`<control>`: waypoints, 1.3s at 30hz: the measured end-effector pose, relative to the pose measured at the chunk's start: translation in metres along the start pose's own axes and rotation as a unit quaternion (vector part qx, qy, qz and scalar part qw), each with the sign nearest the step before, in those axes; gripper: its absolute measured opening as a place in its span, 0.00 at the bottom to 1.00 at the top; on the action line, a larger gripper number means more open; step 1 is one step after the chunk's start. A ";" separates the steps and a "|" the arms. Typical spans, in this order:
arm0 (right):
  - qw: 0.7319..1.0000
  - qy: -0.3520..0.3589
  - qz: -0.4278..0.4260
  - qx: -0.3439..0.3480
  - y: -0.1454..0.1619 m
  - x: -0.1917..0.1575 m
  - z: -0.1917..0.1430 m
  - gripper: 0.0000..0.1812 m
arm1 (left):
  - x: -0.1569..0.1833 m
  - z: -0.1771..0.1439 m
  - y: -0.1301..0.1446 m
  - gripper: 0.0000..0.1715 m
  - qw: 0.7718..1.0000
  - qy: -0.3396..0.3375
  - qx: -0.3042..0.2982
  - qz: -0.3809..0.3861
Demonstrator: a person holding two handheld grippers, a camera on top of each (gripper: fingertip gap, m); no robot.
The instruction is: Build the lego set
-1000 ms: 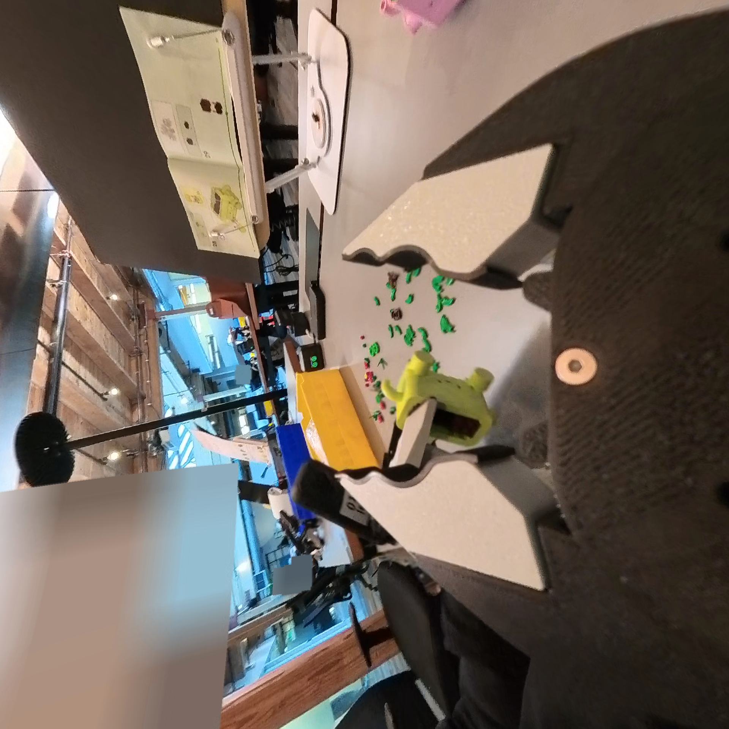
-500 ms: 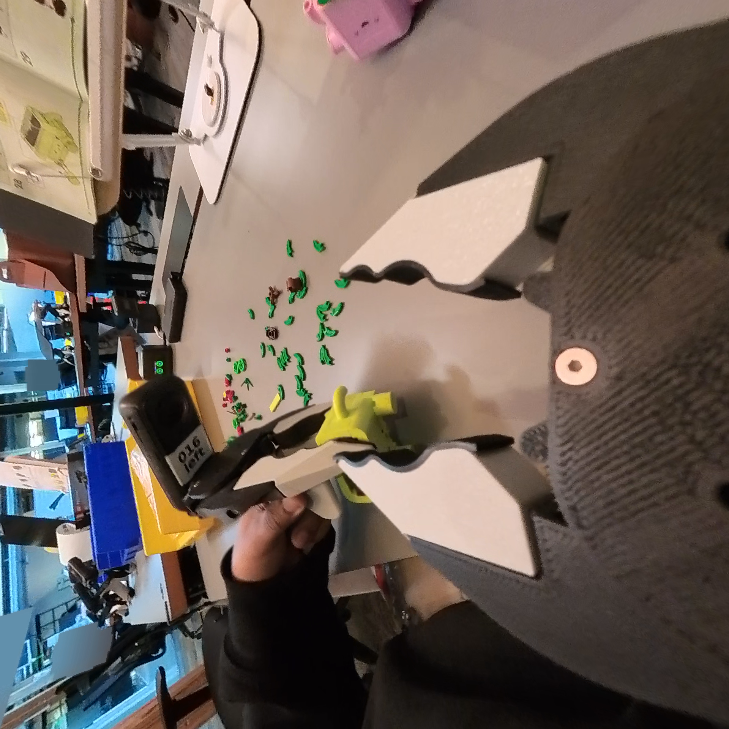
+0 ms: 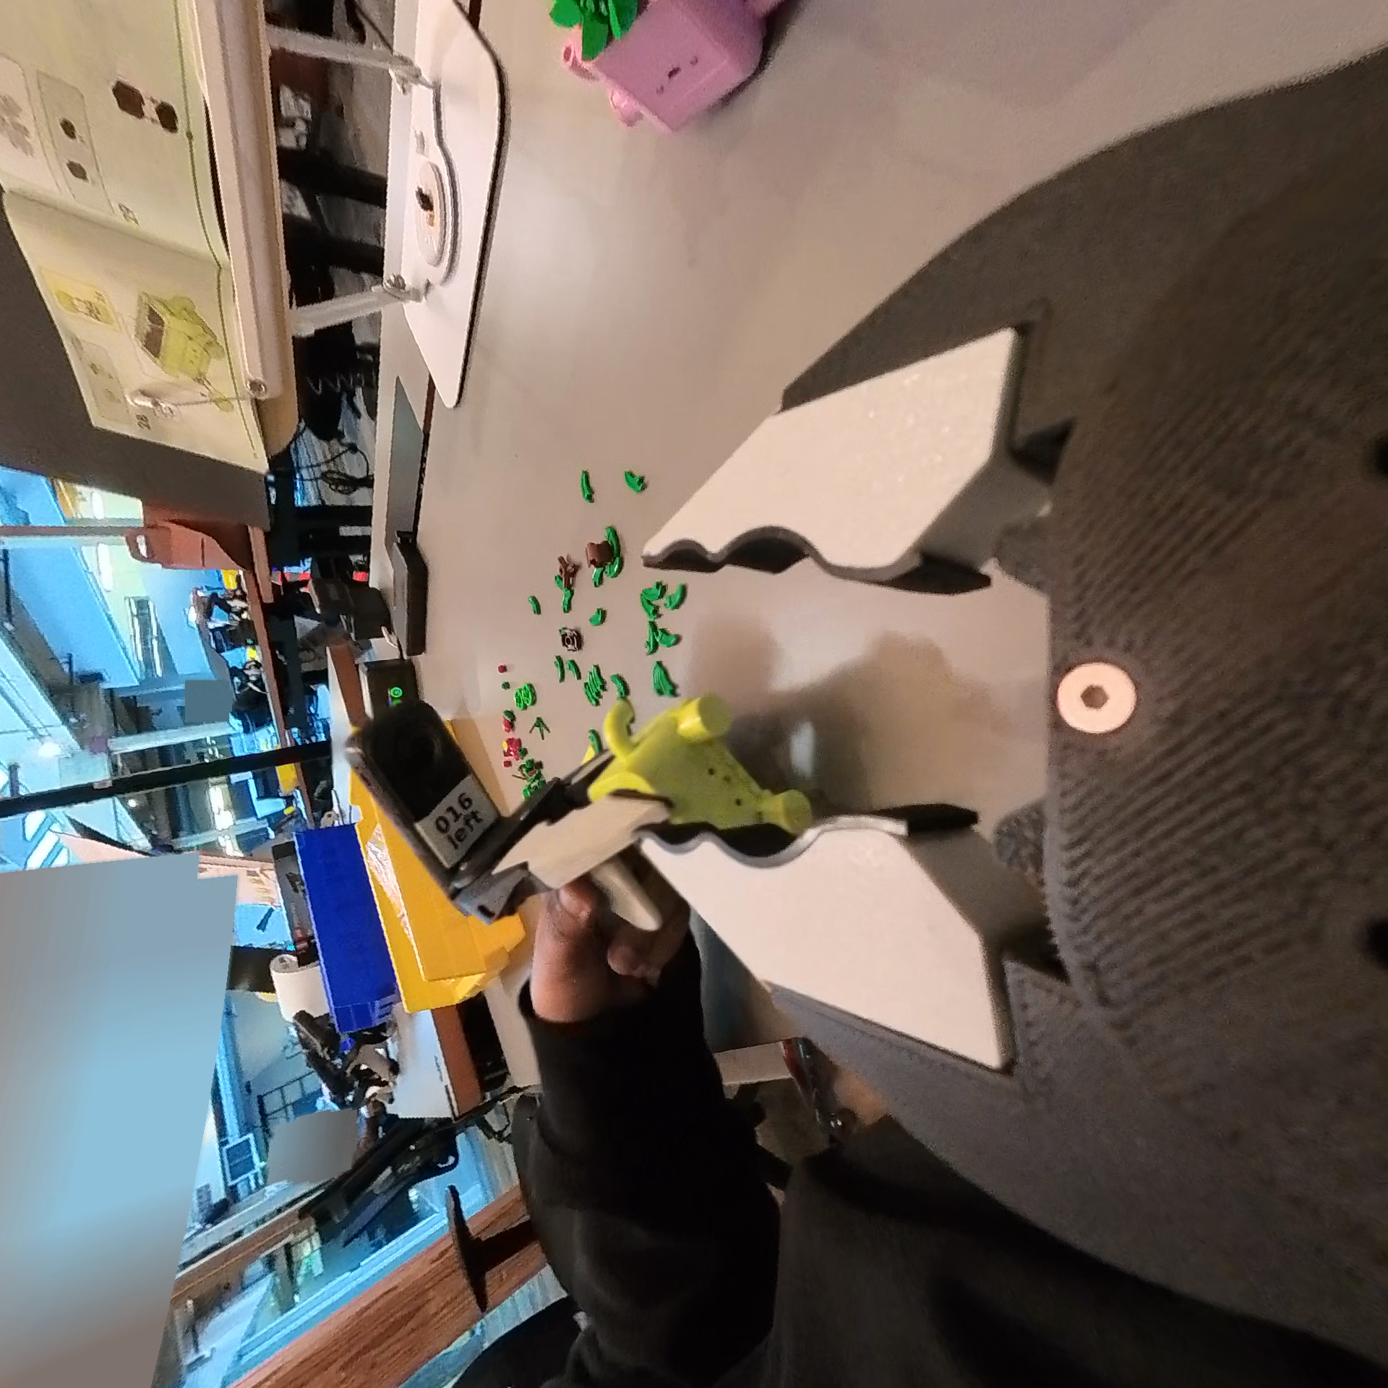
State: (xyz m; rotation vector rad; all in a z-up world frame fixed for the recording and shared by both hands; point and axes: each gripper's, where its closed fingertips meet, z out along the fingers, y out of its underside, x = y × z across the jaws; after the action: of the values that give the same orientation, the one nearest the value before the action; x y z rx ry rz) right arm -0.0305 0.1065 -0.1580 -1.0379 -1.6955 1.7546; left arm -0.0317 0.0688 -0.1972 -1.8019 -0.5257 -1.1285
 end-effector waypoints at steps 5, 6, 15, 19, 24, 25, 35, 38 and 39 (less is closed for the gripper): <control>0.999 -0.006 0.029 0.032 -0.008 0.004 -0.005 0.35 | 0.003 -0.010 -0.013 0.28 0.996 0.047 0.069 0.015; 0.999 -0.009 0.030 0.041 -0.010 0.003 -0.006 0.33 | 0.002 -0.011 -0.014 0.27 0.996 0.044 0.079 0.020; 0.988 -0.049 0.060 0.131 -0.029 -0.010 -0.012 0.22 | 0.014 -0.032 -0.033 0.27 0.975 0.033 0.194 0.107; 0.990 -0.052 0.044 0.121 -0.027 -0.015 -0.010 0.24 | 0.018 -0.033 -0.033 0.27 0.972 0.046 0.200 0.113; 0.996 -0.042 -0.012 0.084 -0.018 -0.027 0.001 0.27 | 0.017 -0.037 -0.038 0.27 0.966 0.032 0.226 0.122; 0.996 -0.038 -0.029 0.073 -0.015 -0.030 0.003 0.28 | 0.018 -0.037 -0.038 0.27 0.966 0.036 0.227 0.121; 0.989 -0.013 -0.141 0.035 -0.001 -0.049 0.013 0.33 | 0.032 -0.041 -0.035 0.28 0.964 0.131 0.222 0.070; 0.990 -0.029 -0.133 0.041 -0.002 -0.051 0.011 0.37 | 0.037 -0.039 -0.032 0.28 0.963 0.160 0.209 0.054; 0.990 -0.034 -0.133 0.042 -0.002 -0.053 0.010 0.39 | 0.038 -0.037 -0.030 0.28 0.964 0.169 0.201 0.048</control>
State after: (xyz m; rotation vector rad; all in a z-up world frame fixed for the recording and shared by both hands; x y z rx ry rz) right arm -0.0075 0.0594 -0.1469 -0.6869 -1.6975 1.6863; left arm -0.0530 0.0473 -0.1438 -1.2417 -0.4212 -1.1380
